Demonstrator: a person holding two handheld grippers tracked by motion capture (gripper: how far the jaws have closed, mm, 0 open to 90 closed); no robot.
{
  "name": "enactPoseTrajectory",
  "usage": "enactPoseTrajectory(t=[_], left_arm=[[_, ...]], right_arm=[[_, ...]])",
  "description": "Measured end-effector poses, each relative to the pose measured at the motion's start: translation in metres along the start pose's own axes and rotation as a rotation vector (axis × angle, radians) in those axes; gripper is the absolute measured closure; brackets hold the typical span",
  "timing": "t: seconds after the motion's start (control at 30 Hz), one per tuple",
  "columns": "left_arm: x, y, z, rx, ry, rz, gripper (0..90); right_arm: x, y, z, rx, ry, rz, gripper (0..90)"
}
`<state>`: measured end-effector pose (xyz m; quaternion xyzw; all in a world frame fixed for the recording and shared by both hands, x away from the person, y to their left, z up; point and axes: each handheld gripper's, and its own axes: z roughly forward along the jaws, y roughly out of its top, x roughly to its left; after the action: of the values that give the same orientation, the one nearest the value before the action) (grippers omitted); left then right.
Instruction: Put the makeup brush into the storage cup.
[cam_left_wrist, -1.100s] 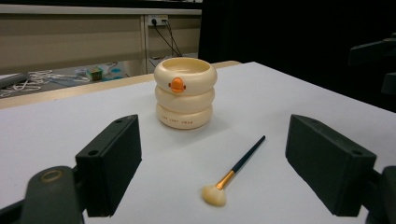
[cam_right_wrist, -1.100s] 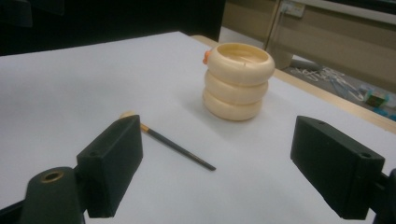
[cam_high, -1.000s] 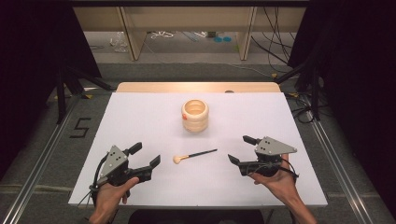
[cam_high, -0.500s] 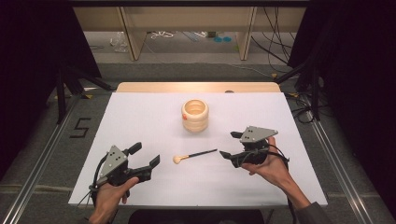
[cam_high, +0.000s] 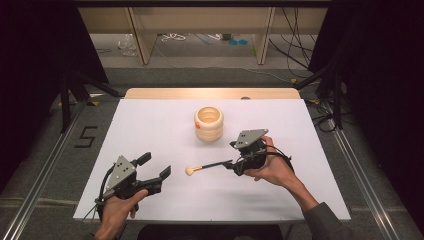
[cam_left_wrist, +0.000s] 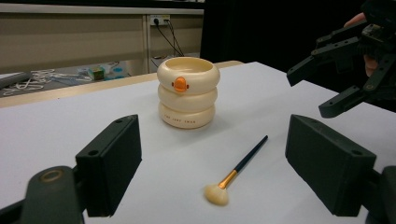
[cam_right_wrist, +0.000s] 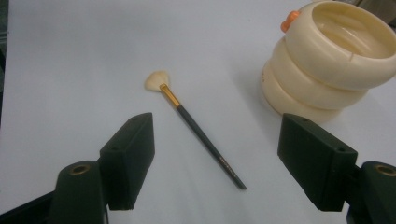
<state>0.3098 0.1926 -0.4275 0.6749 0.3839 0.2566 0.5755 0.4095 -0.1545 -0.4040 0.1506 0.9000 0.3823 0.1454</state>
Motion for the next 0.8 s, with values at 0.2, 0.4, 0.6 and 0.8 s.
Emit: enactPoseTrajectory(t=[0.2, 0.4, 0.6, 0.8], left_arm=[[0.000, 0.000, 0.000, -0.001, -0.001, 0.000, 18.2], [0.000, 0.000, 0.000, 0.000, 0.001, 0.002, 18.2], [0.000, 0.000, 0.000, 0.003, 0.004, 0.000, 18.2], [0.000, 0.000, 0.000, 0.004, 0.005, 0.000, 18.2]], right_arm=[[-0.003, 0.004, 0.008, 0.017, 0.006, -0.007, 29.3], [-0.004, 0.008, 0.015, 0.038, 0.016, -0.008, 30.9], [-0.006, 0.012, 0.023, 0.067, 0.037, -0.015, 31.3], [-0.005, 0.018, 0.036, 0.092, 0.051, -0.045, 31.5]])
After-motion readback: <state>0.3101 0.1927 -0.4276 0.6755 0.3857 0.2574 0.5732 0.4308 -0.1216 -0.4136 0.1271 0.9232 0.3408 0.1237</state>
